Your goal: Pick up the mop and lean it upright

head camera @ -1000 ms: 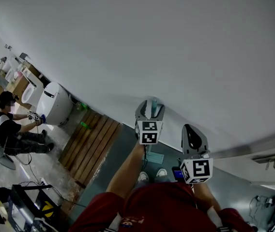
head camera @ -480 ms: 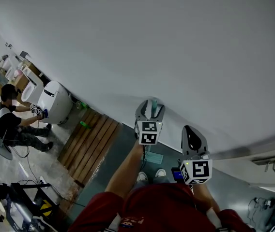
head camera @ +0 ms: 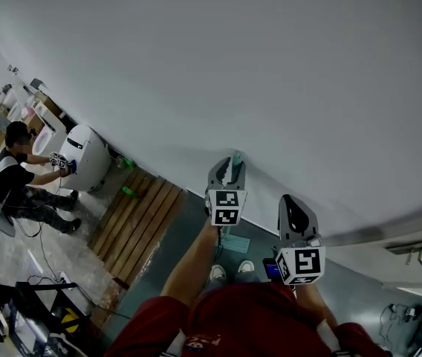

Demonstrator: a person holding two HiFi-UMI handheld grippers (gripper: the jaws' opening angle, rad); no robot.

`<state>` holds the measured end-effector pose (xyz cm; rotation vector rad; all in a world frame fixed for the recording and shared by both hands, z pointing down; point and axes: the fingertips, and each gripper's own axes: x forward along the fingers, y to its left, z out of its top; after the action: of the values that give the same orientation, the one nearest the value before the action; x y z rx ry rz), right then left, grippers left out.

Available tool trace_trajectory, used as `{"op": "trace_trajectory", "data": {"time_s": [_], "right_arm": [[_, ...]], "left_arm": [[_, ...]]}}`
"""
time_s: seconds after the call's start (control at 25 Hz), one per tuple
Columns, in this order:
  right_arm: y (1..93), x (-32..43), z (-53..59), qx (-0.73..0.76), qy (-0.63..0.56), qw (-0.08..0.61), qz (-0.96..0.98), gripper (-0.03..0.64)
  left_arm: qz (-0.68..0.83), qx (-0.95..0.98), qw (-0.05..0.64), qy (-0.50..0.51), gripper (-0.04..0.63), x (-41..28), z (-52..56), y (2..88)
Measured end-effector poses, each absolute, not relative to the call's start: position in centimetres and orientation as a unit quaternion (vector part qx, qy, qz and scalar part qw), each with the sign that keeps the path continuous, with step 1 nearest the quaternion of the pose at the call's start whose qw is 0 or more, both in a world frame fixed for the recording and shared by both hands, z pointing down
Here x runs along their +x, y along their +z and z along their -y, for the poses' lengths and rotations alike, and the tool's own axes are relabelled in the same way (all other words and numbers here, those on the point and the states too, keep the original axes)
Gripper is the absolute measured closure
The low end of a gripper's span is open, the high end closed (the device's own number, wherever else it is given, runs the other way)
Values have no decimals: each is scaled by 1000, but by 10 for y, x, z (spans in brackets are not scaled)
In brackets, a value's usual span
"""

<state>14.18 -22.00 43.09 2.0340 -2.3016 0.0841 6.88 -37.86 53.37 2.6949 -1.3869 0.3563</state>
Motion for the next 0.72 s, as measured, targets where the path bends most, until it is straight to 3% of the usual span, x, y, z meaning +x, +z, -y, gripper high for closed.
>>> {"op": "trace_trajectory", "data": {"time_s": [0.08, 0.72], "right_arm": [[431, 141, 220, 661, 28, 35, 749, 597], [431, 139, 217, 661, 27, 37, 749, 597]], "left_arm": [[456, 881, 43, 116, 476, 70, 379, 533], [460, 880, 43, 110, 483, 67, 374, 533]]}}
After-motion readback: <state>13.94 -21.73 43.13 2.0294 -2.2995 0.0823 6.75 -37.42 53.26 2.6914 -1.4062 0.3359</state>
